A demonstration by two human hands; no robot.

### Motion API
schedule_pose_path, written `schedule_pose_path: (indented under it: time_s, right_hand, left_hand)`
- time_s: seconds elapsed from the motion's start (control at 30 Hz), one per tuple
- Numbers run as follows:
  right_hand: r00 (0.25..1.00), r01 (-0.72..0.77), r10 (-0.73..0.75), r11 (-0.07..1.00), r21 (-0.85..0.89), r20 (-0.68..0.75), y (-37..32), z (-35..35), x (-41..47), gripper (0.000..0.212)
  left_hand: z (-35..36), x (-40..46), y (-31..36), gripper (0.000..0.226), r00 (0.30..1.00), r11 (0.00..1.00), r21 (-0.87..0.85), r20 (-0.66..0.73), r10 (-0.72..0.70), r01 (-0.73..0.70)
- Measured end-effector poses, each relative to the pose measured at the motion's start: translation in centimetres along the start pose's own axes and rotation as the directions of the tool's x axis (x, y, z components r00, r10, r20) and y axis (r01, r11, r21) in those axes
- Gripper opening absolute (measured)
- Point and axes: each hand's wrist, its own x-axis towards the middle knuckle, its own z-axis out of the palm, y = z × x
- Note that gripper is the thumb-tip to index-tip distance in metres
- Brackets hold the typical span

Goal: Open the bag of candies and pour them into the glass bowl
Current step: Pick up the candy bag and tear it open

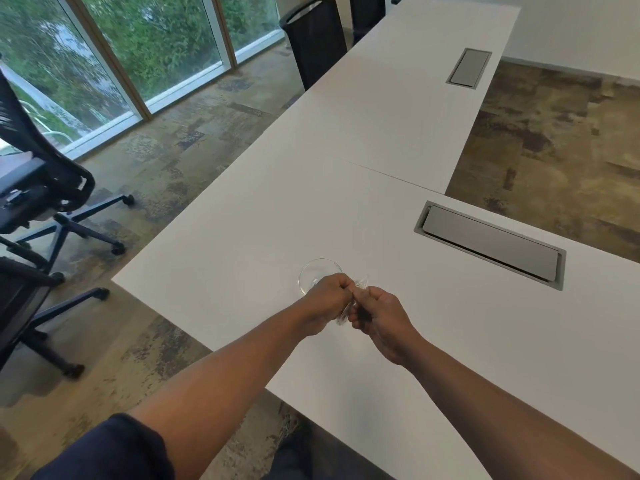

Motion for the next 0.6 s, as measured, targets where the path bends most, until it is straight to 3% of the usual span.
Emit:
schedule_pose_path:
  time_s: [0.13,0.3,0.37,0.47,0.6]
  right_hand:
    - [0.999,0.026,-0.026,0.999,0.029,-0.024,0.1,0.1,0.0,0.03]
    - [0.998,0.025,-0.028,0.998,-0.056,-0.049,0.1,0.0,0.1,0.029]
    - [0.998,0.01,-0.015,0.997,-0.08,-0.056,0.1,-0.1,0.1,0.027]
    - [0.998,-0.012,0.004,0.992,-0.126,-0.065,0.1,-0.3,0.2,0.026]
    - [0.994,-0.027,0.006,0.979,-0.203,-0.106,0.2,-0.6,0.3,0.025]
  left_hand:
    - [-0.2,0.2,-0.2,0.024,0.999,0.996,-0.085,-0.006,-0.037,0.036]
    - [-0.8,0.5,-0.4,0.014,0.999,1.0,0.007,0.049,-0.01,0.01]
    - [-1.1,0.5,-0.1,0.004,0.999,0.997,0.071,0.044,0.013,-0.016]
    - [-1.6,0.6,0.3,0.011,0.997,0.976,0.206,0.006,0.074,-0.073]
    - [-1.8,0.6,1.1,0.012,0.978,0.841,0.52,-0.051,0.202,-0.147]
